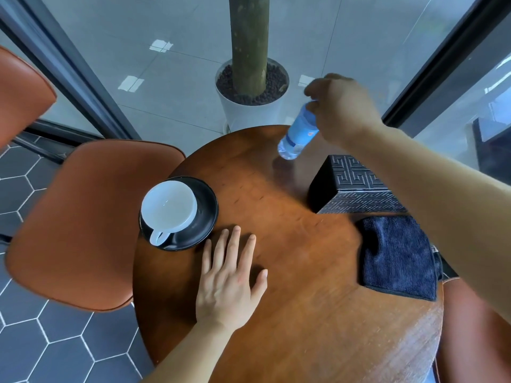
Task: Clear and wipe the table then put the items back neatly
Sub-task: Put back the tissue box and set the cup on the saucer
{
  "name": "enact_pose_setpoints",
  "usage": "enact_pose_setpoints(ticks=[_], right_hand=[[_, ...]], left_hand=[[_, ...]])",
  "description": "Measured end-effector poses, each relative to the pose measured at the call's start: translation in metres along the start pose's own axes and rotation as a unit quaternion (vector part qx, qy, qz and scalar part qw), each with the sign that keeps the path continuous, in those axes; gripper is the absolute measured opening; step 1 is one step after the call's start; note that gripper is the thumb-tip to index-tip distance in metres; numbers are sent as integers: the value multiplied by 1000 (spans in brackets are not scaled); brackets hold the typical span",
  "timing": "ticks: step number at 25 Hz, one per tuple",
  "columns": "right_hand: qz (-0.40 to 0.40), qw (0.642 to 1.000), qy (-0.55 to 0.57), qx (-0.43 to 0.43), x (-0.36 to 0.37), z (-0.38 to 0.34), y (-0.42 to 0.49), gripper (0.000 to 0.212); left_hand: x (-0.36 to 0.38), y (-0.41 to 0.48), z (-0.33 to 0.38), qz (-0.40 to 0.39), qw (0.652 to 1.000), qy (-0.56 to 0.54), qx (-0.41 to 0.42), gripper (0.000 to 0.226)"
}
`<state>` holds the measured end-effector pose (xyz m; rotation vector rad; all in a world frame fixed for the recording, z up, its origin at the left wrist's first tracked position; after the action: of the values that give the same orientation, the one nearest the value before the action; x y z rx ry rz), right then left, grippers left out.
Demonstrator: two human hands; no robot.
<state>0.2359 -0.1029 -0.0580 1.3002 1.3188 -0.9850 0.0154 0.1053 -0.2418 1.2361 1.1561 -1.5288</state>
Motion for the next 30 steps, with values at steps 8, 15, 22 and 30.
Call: enact_pose_setpoints(ticks=[8,15,22,30], right_hand=[[-54,997,-17,-58,25,-68,15,13],[-52,994,-14,-90,41,-83,14,23],[-63,994,65,-60,35,-75,7,47],[-18,998,10,-52,25,-26,-48,42]], left_hand=[[-1,0,0,-2,1000,-6,1,69],[0,0,0,-1,1000,-6,2,69],[0,-1,0,6,1000,-10,0,67],[-1,0,0,22,1000,7,0,70]])
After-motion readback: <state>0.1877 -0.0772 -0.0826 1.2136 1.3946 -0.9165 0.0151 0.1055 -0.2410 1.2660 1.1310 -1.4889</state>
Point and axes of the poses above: each hand's wrist, its own y-axis towards the middle knuckle, its own x-axis out of the palm, z = x × y, the point moved 3 cm from there along y, towards the middle knuckle, and after that the axes turned 2 degrees about -z, right-handed, at the moved point
